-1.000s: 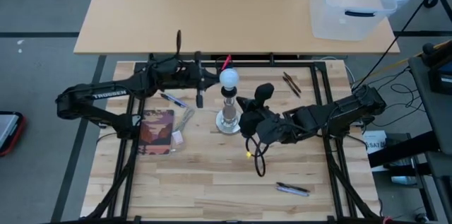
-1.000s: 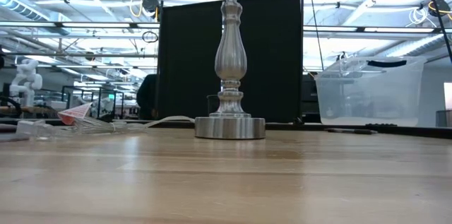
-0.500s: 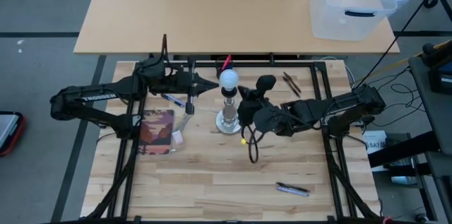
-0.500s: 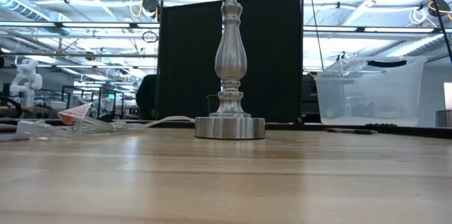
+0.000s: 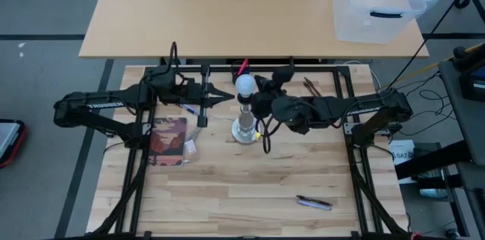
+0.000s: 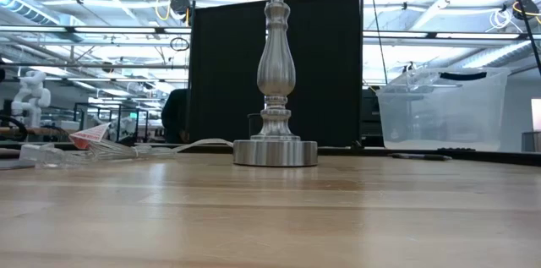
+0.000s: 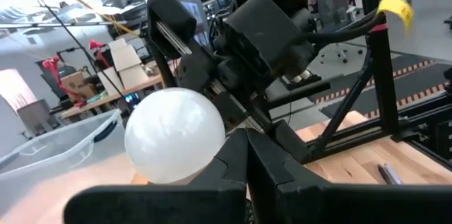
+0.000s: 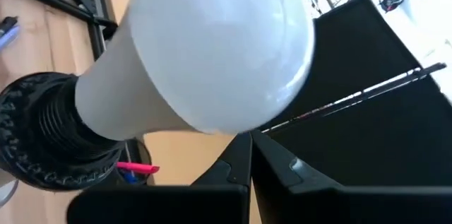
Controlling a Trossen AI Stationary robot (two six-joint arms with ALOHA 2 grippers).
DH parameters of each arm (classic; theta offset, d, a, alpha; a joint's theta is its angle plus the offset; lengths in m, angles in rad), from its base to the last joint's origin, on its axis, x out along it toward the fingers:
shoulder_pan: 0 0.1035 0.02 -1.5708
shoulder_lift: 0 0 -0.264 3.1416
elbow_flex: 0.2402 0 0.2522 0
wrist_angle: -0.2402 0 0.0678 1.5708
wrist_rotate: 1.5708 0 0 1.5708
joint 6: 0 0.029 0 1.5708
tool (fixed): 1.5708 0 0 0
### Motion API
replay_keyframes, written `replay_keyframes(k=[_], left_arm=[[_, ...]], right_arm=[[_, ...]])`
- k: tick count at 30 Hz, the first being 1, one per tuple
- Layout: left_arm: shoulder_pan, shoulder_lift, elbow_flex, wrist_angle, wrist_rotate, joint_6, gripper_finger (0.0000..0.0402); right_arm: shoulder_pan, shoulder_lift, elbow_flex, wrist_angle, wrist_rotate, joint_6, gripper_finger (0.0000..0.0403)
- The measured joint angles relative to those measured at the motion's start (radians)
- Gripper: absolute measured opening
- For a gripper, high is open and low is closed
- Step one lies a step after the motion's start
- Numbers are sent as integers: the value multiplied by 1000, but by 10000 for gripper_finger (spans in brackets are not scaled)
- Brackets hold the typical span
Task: Screw lightbulb
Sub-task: Insert the lightbulb into the desk lamp
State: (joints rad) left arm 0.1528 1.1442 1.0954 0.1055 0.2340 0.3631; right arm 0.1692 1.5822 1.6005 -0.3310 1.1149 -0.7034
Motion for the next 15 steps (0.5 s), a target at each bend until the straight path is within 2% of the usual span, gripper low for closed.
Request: replay_keyframes(k=[4,15], left_arm=[[0,6,0,1,-9,9,0],[53,46,0,24,-8,-11,0]], right_arm=[[0,0,0,24,-25,-64,0],[6,0,0,24,-36,-91,0]])
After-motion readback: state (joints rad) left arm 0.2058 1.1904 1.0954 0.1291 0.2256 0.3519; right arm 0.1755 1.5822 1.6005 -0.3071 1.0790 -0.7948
